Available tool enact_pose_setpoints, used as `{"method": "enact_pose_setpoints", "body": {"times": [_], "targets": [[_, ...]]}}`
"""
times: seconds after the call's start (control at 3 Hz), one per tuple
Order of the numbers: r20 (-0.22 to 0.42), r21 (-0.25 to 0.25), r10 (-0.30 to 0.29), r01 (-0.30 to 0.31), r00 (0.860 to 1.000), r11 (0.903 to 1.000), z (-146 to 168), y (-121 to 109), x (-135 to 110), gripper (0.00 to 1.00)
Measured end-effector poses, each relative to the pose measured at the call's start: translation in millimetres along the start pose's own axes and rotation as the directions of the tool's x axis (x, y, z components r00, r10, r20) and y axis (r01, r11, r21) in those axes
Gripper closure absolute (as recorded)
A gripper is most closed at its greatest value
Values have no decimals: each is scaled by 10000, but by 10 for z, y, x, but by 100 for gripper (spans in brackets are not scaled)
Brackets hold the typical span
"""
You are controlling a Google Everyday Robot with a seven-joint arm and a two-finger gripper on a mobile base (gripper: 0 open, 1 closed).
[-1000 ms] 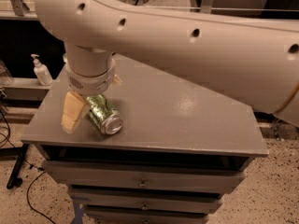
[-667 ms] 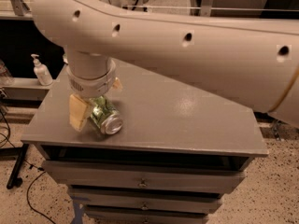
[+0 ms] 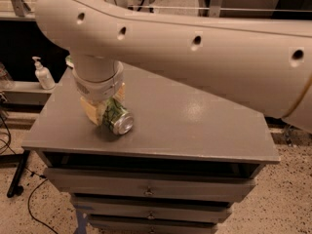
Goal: Place green can upright
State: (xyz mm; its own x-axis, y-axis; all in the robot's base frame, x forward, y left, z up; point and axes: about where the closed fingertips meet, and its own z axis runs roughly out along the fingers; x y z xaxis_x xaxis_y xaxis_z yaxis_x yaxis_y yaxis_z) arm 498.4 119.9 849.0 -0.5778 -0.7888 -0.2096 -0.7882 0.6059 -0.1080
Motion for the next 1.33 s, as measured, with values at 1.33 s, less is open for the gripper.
{"method": "enact_pose_setpoints", "body": {"times": [1.33], "targets": [[5910, -1394, 757, 92, 8031, 9902, -778, -721, -103, 100]]}}
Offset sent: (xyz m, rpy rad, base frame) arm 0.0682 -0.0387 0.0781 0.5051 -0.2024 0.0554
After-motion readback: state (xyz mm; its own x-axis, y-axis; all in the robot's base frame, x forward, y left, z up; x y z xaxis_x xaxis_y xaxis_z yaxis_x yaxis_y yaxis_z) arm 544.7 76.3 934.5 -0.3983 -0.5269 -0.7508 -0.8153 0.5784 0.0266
